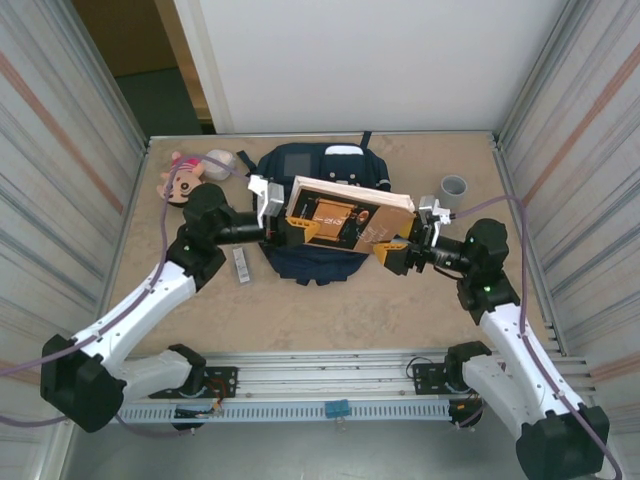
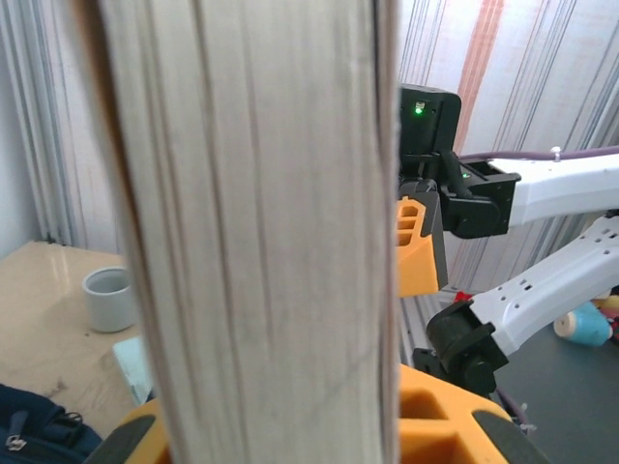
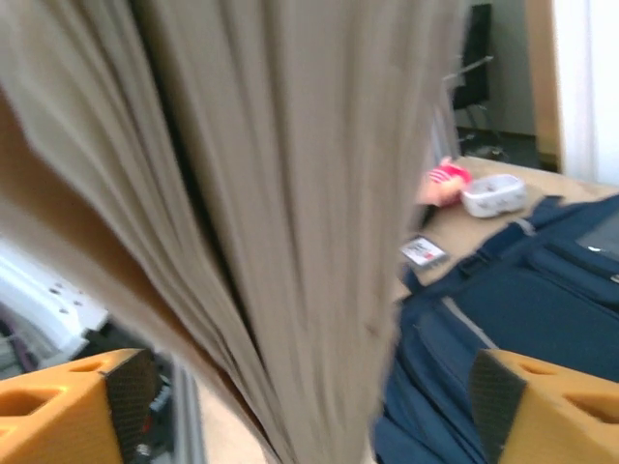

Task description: Pack books, pencil case, and school supplies into a backpack

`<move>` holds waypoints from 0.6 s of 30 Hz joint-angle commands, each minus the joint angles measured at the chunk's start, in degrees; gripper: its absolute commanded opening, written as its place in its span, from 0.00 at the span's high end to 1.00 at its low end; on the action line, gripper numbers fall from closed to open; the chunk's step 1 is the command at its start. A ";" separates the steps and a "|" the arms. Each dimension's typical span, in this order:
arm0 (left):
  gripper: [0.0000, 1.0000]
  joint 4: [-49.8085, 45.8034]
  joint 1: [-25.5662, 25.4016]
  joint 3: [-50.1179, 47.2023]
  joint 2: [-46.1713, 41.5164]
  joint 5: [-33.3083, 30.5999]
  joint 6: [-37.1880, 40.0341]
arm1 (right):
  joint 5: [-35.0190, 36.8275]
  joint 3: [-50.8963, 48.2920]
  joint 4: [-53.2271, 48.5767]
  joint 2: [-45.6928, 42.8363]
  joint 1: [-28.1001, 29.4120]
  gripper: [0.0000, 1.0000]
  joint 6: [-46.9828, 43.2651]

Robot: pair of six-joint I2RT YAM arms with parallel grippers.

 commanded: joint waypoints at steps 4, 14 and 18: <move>0.96 9.35 -1.01 1.05 2.13 3.80 -6.80 | -2.48 1.21 21.06 2.40 1.09 0.49 14.45; 0.37 -17.56 0.03 1.98 -1.16 -16.34 13.44 | 5.96 0.37 19.43 1.56 -7.35 1.00 23.47; 0.26 -31.14 -0.04 2.11 -0.95 -26.52 31.54 | 17.80 4.84 -7.07 -1.18 -7.85 1.00 15.64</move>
